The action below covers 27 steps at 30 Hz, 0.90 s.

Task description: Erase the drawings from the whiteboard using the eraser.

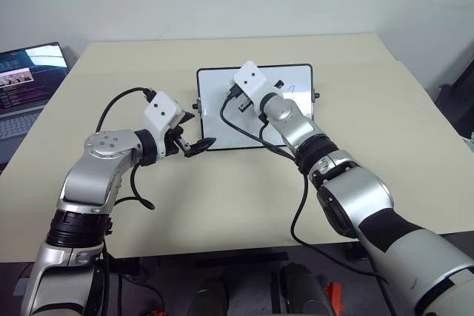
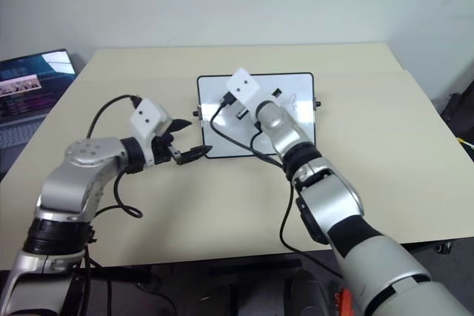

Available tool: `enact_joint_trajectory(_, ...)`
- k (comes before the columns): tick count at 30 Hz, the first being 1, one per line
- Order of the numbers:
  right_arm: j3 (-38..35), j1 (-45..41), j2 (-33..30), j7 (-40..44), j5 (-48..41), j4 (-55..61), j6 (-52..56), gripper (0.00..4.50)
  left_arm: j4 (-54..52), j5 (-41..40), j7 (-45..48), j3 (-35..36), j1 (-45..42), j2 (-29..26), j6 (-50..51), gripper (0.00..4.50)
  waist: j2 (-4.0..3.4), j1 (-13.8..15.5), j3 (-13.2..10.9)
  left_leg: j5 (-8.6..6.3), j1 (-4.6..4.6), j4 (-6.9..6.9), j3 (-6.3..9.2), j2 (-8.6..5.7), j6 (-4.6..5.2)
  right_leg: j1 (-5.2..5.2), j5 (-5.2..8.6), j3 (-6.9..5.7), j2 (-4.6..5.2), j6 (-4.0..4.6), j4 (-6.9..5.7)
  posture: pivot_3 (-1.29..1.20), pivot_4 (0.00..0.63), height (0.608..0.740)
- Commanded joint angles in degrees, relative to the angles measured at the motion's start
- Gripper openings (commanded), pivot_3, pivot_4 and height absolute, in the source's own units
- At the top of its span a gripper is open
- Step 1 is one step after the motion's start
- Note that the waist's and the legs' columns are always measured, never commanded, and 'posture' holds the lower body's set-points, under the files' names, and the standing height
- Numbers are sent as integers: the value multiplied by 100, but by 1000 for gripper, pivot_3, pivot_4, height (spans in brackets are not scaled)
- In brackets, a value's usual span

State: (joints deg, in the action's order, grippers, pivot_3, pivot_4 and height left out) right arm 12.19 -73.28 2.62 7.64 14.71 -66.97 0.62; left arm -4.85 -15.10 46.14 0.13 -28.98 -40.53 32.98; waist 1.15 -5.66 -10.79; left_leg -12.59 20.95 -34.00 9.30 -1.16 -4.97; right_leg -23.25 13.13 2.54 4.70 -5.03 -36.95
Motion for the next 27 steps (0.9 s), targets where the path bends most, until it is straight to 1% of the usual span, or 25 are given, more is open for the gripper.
enact_joint_trajectory(1,239,287,279,593,80,-11,161,545,-116,5,28,77,-61,-67,-100,4500,0,-52,0,0,-1,0,0,0,0,0,0,0,0,0,-1,0,150,740)
enact_joint_trajectory(3,331,469,365,925,88,16,219,544,-130,-2,31,97,-42,-69,-95,4500,0,-92,0,0,-4,0,0,1,0,0,0,0,0,0,-4,0,150,740)
enact_joint_trajectory(9,360,673,260,931,116,49,271,542,-160,-6,27,134,12,-82,-93,4500,1,-73,1,1,-8,-3,2,0,0,6,-2,0,-1,-2,-8,0,150,740)
enact_joint_trajectory(15,131,310,-65,236,86,-4,134,541,-131,2,30,110,-27,-66,-106,4500,1,-33,1,2,-9,-4,4,0,0,6,-2,0,-1,-2,-11,0,150,740)
enact_joint_trajectory(18,9,174,-180,581,-108,213,157,538,-136,0,37,106,-38,-64,-106,4500,1,68,0,8,-5,-5,6,-2,-1,6,-2,0,-1,-2,-10,0,150,740)
enact_joint_trajectory(21,-9,221,-401,1410,-299,1038,342,536,-141,-1,73,117,-43,-94,-104,4500,2,99,-1,10,5,-6,8,-4,-4,6,-2,-1,-1,-2,-1,0,150,740)
enact_joint_trajectory(23,227,605,-811,2222,-278,2418,741,536,-160,3,136,129,-61,-174,-113,4500,1,88,-2,8,15,-5,7,-4,-5,-2,-3,0,-1,-3,3,0,150,740)
enact_joint_trajectory(24,323,922,-1136,2709,-316,3392,1112,536,-169,5,178,144,-115,-237,-116,4500,1,89,-2,6,31,-3,9,-3,-8,-17,-1,-3,-1,-4,5,0,150,740)
enact_joint_trajectory(25,361,1220,-1435,3087,-371,4229,1486,536,-190,0,217,158,-175,-293,-118,4500,1,90,-2,4,54,-3,12,-3,-12,-39,2,-5,-1,-9,4,0,150,740)
enact_joint_trajectory(27,333,1693,-1950,3556,-452,5274,2010,535,-238,-58,293,189,-305,-367,-109,4500,1,101,-2,2,117,-10,19,-4,-21,-93,-3,-12,0,-2,1,0,150,740)
